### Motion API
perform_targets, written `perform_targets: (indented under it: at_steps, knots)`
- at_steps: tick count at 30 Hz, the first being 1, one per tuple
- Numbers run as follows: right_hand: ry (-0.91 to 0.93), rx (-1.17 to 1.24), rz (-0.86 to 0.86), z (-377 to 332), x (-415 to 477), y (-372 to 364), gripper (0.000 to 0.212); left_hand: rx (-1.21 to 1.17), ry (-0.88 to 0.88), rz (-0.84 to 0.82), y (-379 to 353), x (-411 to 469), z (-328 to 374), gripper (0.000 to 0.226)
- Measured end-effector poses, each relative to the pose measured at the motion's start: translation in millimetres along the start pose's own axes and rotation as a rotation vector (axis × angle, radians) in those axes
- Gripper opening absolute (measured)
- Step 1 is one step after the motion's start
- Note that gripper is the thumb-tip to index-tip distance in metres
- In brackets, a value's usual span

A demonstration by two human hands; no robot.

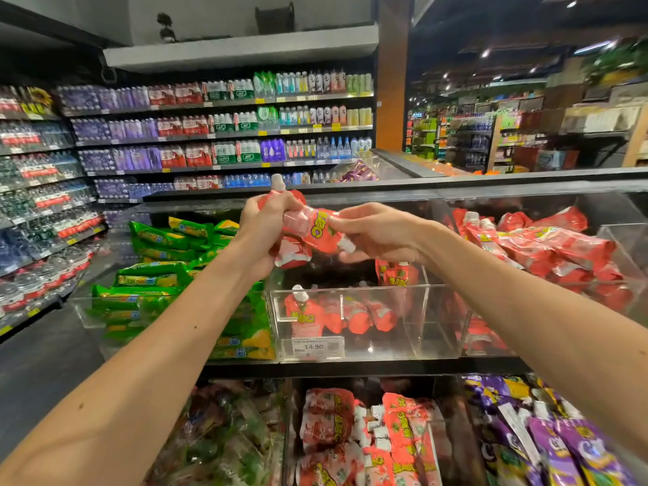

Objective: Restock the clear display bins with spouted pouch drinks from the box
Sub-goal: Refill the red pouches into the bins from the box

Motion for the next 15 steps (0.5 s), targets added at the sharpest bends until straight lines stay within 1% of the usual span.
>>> perform_targets:
  at_steps: [2, 4, 6, 7, 8, 9, 11, 13, 15]
  knots:
    - [0.046, -0.05, 0.117, -13, -7, 13, 0.043, -0.012, 0.007, -0.062, -9, 0, -2, 0.063]
    - [0.106, -0.154, 0.242, -33, -21, 32, 0.039, -0.087, 0.036, -0.128, -14, 0, -3, 0.064]
    - [0.159, -0.312, 0.381, -55, -38, 51, 0.03, -0.168, 0.085, -0.11, -13, 5, -3, 0.054]
    - [0.168, -0.418, 0.453, -63, -47, 59, 0.025, -0.124, 0.091, -0.078, -12, 7, -4, 0.044]
    - [0.17, -0.535, 0.5, -69, -53, 63, 0.02, -0.026, 0.076, -0.042, -10, 10, -5, 0.035]
    - [0.164, -0.664, 0.513, -71, -56, 64, 0.018, 0.08, 0.042, -0.013, -10, 12, -6, 0.027]
    - [0.134, -0.96, 0.467, -65, -55, 60, 0.018, 0.221, -0.03, -0.022, -17, 14, -9, 0.021]
    - [0.057, -1.23, 0.38, -49, -47, 54, 0.018, 0.316, -0.103, -0.084, -28, 13, -11, 0.02]
    - [-0.014, -1.381, 0.292, -32, -38, 49, 0.019, 0.439, -0.189, -0.14, -38, 14, -12, 0.023]
Point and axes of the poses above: each hand's wrist, its own x-axis towards the middle knuckle, its own y-axis out of the back of the hand, z = x × y, the point moved 6 cm from there along x, towards the middle knuckle, and after that the axes turned 2 degrees about y, right-handed, at the moved point
